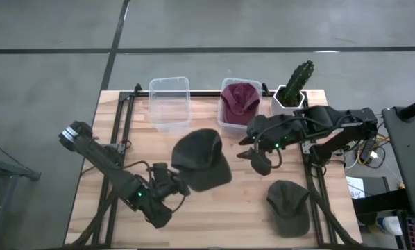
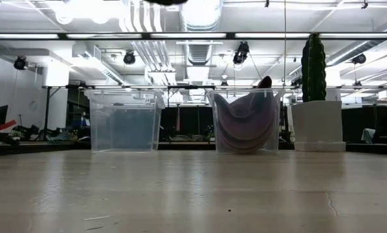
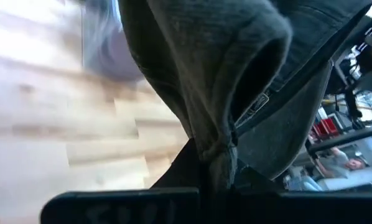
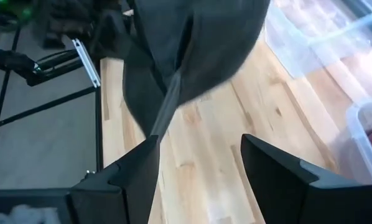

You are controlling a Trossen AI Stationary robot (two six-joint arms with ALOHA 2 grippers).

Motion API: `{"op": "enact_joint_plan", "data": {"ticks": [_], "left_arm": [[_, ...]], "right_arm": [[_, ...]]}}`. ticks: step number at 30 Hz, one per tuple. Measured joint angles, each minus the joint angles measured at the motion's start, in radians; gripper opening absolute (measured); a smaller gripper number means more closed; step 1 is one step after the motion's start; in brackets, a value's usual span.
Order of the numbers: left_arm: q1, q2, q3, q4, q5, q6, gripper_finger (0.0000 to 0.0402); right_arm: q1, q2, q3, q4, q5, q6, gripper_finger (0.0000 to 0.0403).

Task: Pick & Place hat
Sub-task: Put the left black cap into the left transparent bin

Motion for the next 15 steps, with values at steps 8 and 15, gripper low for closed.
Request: {"op": "enact_joint_plan", "data": {"ticks": [8,15], "left_arm": [[0.028,-0.074,0.066,-0.179,0.046,0.047,0.0007],[0.094,-0.217,0.067,-0.421,0.113,-0.033,0.0007]], "right_arm": [[0.002,0.017,-0.026,0.001,0.002,0.012,0.0219],[0.003,0.036,-0.030,0.002,0.004,0.007,0.0219]]}}
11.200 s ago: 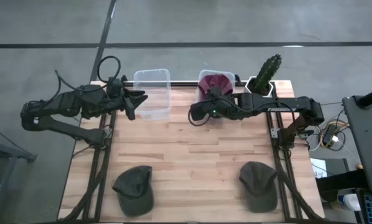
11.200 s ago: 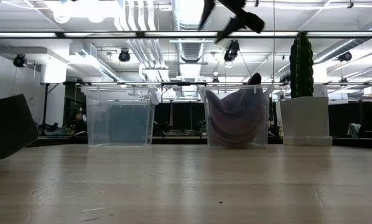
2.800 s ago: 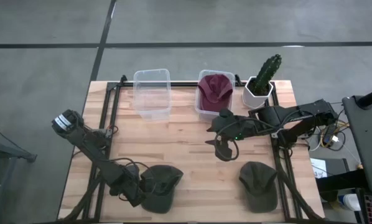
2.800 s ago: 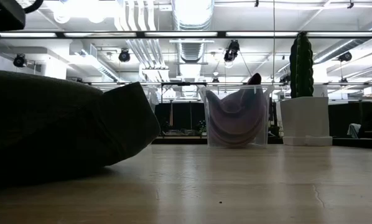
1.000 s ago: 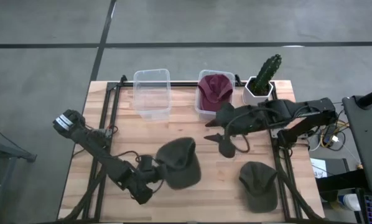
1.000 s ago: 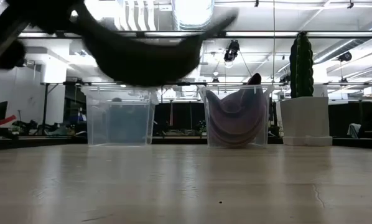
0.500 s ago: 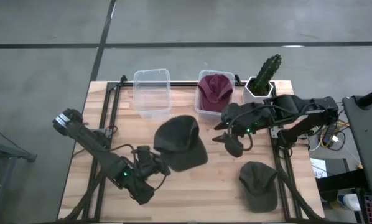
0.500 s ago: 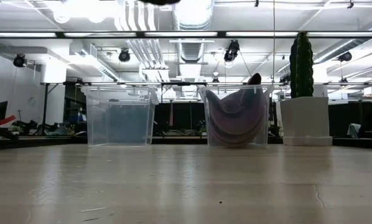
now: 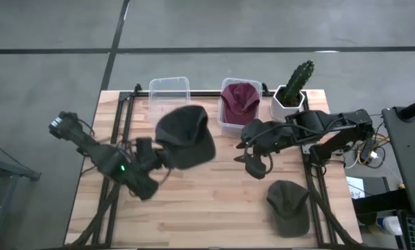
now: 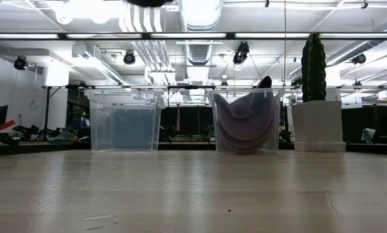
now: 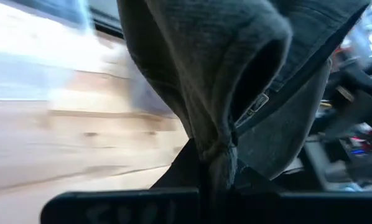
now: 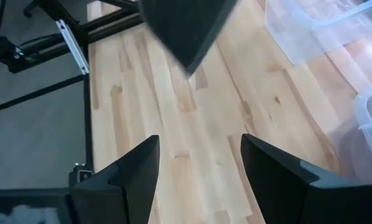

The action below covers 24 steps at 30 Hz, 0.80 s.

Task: Pick & Place hat
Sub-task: Put the left black cap into the left transparent bin

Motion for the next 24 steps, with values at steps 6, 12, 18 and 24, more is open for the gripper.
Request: {"op": "enact_joint_plan", "data": {"ticks": [6,12,18,24], "left_arm": [[0.164,-0.121,0.000,-0.181,0.207,0.031,0.0007],[0.382,-0.206,-0.001,-0.233,0.296,0.228,0.0007],[0.685,-0.247,-0.002,-0.232,0.495,0.551,0.0007],[1.013,-0.229,-0.017,-0.188,0.702,0.838,0.0007]], "right_arm": [[0.000,0.007,-0.001,0.003,0.001,-0.035,0.0219],[-0.002,0.009,-0.001,0.066,0.009,-0.076,0.0219],[-0.003,0.009,-0.002,0.127,0.067,-0.102,0.0219],[-0.008,0.009,-0.002,0.135,0.135,-0.089,0.0219]]}}
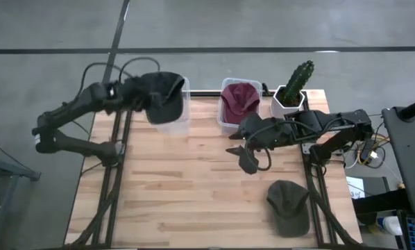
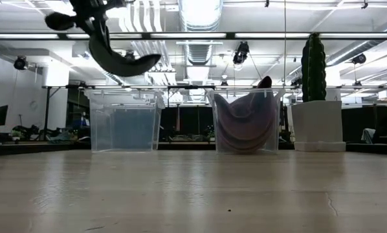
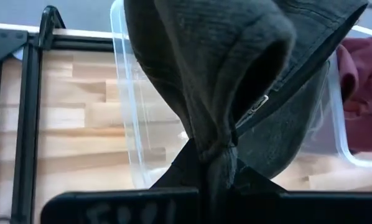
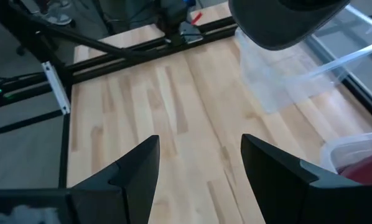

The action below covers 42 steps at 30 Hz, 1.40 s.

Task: Pick & Place hat
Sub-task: Put the left black cap into the left transparent bin

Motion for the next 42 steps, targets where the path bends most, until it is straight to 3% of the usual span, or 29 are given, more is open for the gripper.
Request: {"op": "enact_joint_plan", "data": {"ticks": [5,11,23,29,35,42], "left_arm": [[0.211,0.059,0.000,0.104,0.215,0.178,0.0007],[0.294,0.153,-0.001,0.088,0.317,0.224,0.0007],[0.293,0.304,-0.001,0.085,0.333,0.302,0.0015],[0.293,0.337,-0.001,0.085,0.338,0.233,0.0021],[0.294,0.335,-0.001,0.098,0.370,0.254,0.0062],[0.296,0.319,-0.001,0.085,0.397,0.216,0.0138]], "right_arm": [[-0.004,0.000,0.000,0.002,0.027,0.010,0.0219],[-0.004,0.000,0.000,0.031,0.053,0.022,0.0219],[-0.011,-0.001,0.000,0.044,0.053,0.021,0.0219],[-0.011,-0.001,0.000,0.044,0.054,0.018,0.0219],[-0.015,-0.001,0.000,0.044,0.079,0.013,0.0219],[-0.027,-0.001,0.000,0.043,0.079,0.010,0.0219]]}}
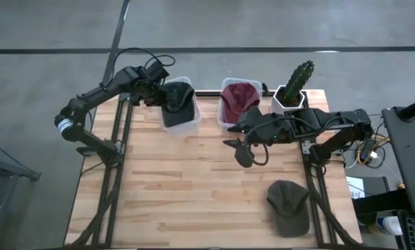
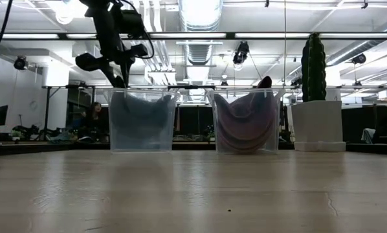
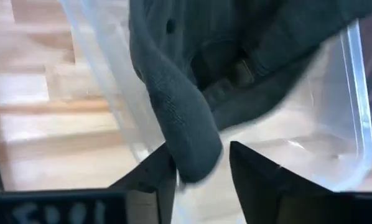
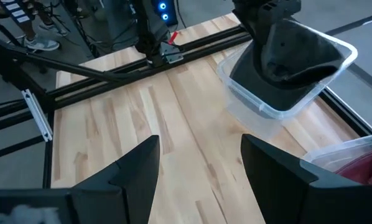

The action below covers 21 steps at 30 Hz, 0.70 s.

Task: Pick & Place hat
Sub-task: Put the left black cap into the left transparent bin, then put the black cap into the left transparent bin

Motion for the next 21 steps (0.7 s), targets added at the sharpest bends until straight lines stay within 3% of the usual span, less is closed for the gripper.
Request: {"op": "enact_joint_plan", "data": {"ticks": [4,11,21], "left_arm": [[0.000,-0.033,0.000,-0.005,0.014,-0.005,0.0159],[-0.013,-0.119,0.000,0.021,0.020,-0.022,0.0163],[-0.197,-0.228,0.000,0.270,0.092,-0.125,0.0163]], "right_arm": [[0.000,0.000,0.000,-0.001,0.000,0.000,0.0219],[-0.003,0.000,0.000,-0.021,-0.001,0.004,0.0219],[0.003,-0.013,0.000,-0.205,-0.038,0.118,0.0219]]}}
